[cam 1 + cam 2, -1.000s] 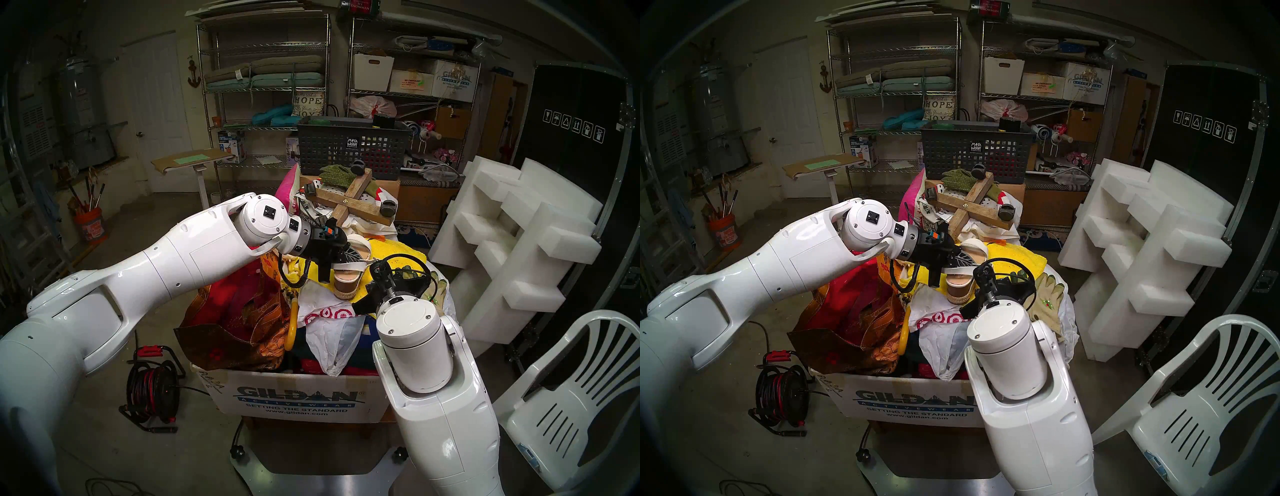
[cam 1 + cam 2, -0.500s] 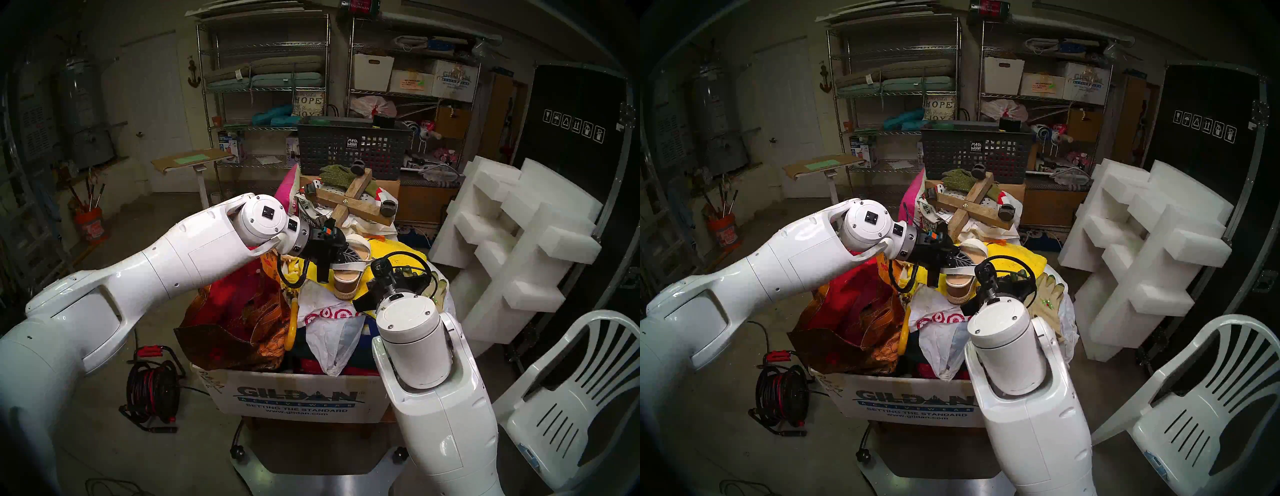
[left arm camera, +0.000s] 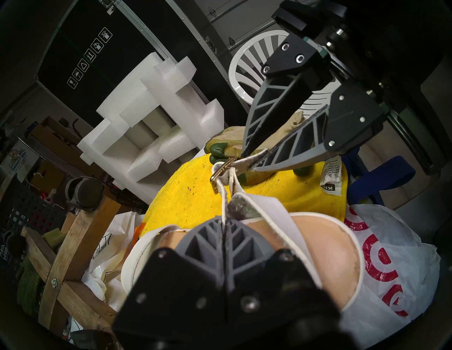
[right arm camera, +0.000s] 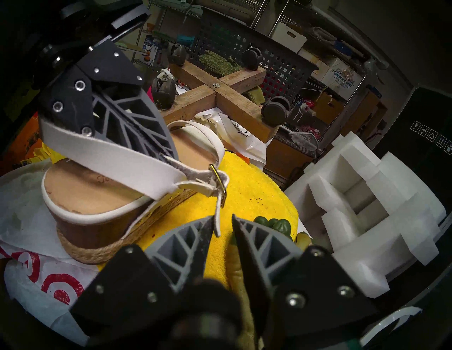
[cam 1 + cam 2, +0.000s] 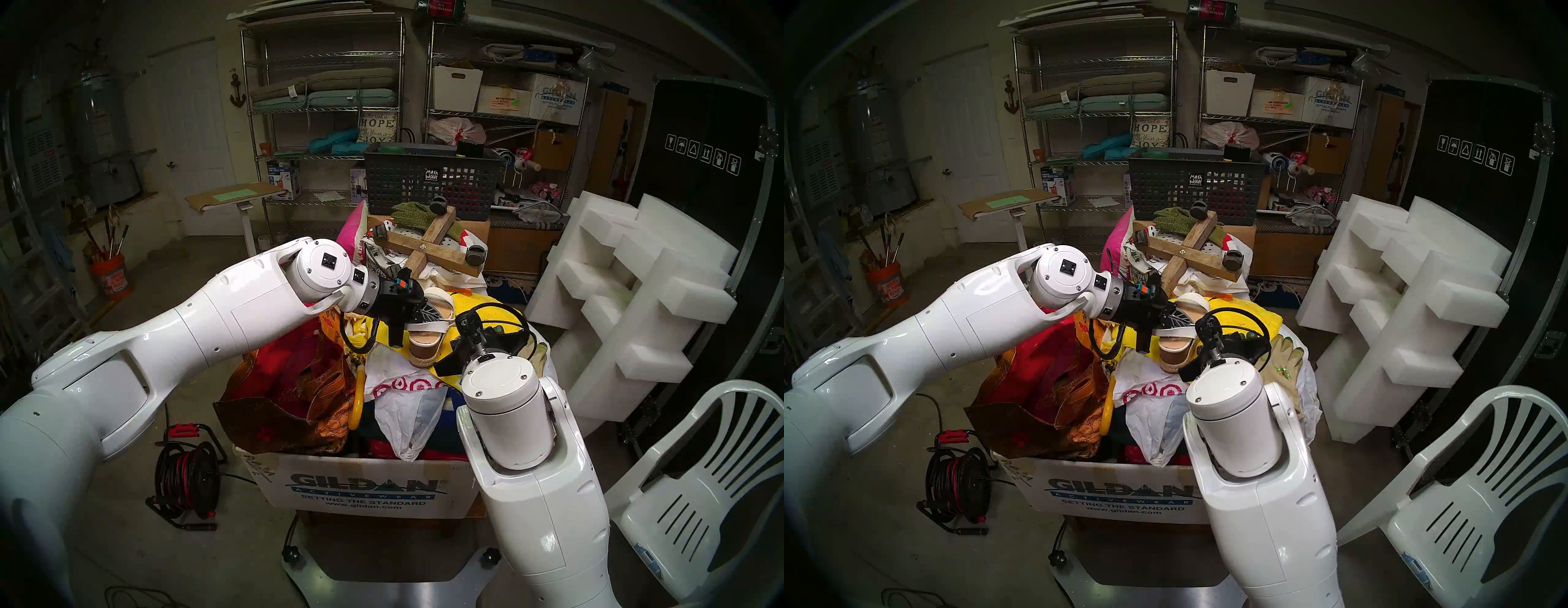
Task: Unbuckle a shoe
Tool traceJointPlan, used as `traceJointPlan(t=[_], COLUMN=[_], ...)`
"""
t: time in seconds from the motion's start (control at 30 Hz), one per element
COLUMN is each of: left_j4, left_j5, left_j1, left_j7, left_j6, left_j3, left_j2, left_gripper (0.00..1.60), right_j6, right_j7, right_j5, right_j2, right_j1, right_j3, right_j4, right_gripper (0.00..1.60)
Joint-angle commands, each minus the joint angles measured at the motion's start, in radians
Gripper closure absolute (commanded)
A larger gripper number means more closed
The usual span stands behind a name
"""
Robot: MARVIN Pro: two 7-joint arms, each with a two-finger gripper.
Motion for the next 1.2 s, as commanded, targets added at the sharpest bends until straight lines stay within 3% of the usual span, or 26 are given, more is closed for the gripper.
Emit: traceJointPlan(t=[0.0, 0.2, 0.23, 0.33, 0.4, 0.47, 0.53, 0.6, 0.77, 1.17], left_j4=[-0.002, -0.004, -0.004, -0.005, -0.005, -0.004, -0.003, -0.002, 0.000, 0.011], left_j5=[-0.003, -0.003, -0.003, -0.003, -0.002, -0.002, 0.000, 0.000, 0.003, 0.005], left_j1=[-0.019, -0.019, -0.019, -0.020, -0.020, -0.020, -0.020, -0.021, -0.031, -0.042], left_j7=[-0.003, -0.003, -0.005, -0.006, -0.006, -0.006, -0.005, -0.005, -0.002, 0.003], left_j6=[-0.001, -0.002, -0.002, -0.002, -0.001, -0.001, -0.003, -0.003, -0.006, -0.013], left_j3=[-0.012, -0.012, -0.012, -0.012, -0.011, -0.010, -0.010, -0.011, -0.014, -0.016], left_j2=[-0.001, 0.001, 0.002, 0.002, 0.002, 0.002, 0.002, 0.001, -0.006, -0.018], left_gripper=[1.60, 1.60, 1.60, 1.60, 1.60, 1.60, 1.29, 1.27, 0.97, 0.99], right_j6=[0.000, 0.000, 0.000, 0.000, 0.000, 0.000, 0.000, 0.000, 0.000, 0.000], right_j7=[0.006, 0.012, 0.012, 0.014, 0.016, 0.017, 0.020, 0.021, 0.024, 0.030], right_j5=[-0.008, -0.022, -0.027, -0.034, -0.040, -0.043, -0.047, -0.049, -0.053, -0.056], right_j2=[-0.008, -0.011, -0.012, -0.013, -0.013, -0.014, -0.015, -0.015, -0.017, -0.017], right_j1=[0.020, 0.018, 0.018, 0.019, 0.021, 0.022, 0.024, 0.026, 0.030, 0.036], right_j3=[-0.008, -0.011, -0.013, -0.015, -0.018, -0.018, -0.019, -0.021, -0.023, -0.029], right_j4=[-0.014, -0.011, -0.011, -0.010, -0.010, -0.010, -0.010, -0.010, -0.011, -0.014], right_gripper=[0.87, 0.96, 1.25, 1.34, 1.57, 1.60, 1.60, 1.60, 1.60, 1.60])
